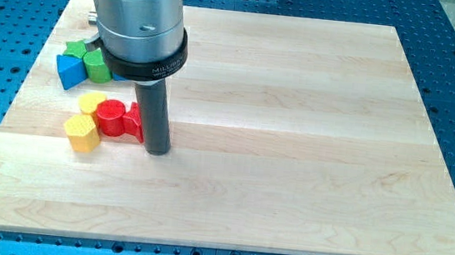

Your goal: Move the arm vertically below the red circle

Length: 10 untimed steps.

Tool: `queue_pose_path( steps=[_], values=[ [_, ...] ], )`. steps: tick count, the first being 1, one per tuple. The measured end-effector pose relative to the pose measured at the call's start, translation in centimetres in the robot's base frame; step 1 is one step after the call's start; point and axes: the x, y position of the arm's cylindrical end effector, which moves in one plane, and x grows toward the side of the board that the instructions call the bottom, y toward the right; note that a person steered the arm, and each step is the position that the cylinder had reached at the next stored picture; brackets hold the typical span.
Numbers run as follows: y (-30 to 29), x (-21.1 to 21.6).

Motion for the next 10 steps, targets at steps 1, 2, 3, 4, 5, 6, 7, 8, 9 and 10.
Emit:
queue_pose_path(
  steps=[1,2,3,4,5,6,7,8,9,10],
  values=[
    [0.0,0.2],
    [0.0,1.7],
    [0.8,2.4],
    [0.8,2.4],
    [0.8,2.9],
    [0.8,3.4],
    [0.8,3.4],
    [0.8,3.4],
    [0.8,3.5],
    [1.1,4.5]
  ],
)
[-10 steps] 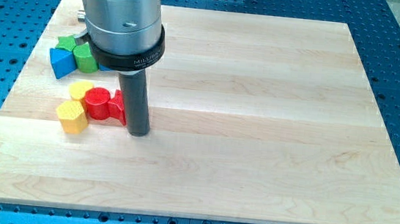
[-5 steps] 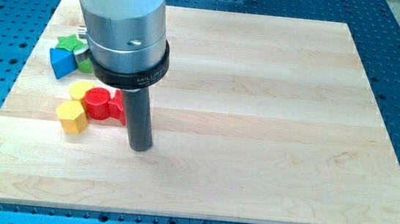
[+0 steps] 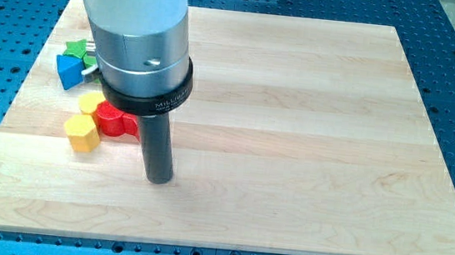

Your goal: Move the arm vertically below the red circle

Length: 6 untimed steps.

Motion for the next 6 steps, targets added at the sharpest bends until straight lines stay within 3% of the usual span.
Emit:
queue_pose_path(
  steps=[4,6],
  values=[
    [-3.8,6.9],
    [-6.7,5.9]
  ],
)
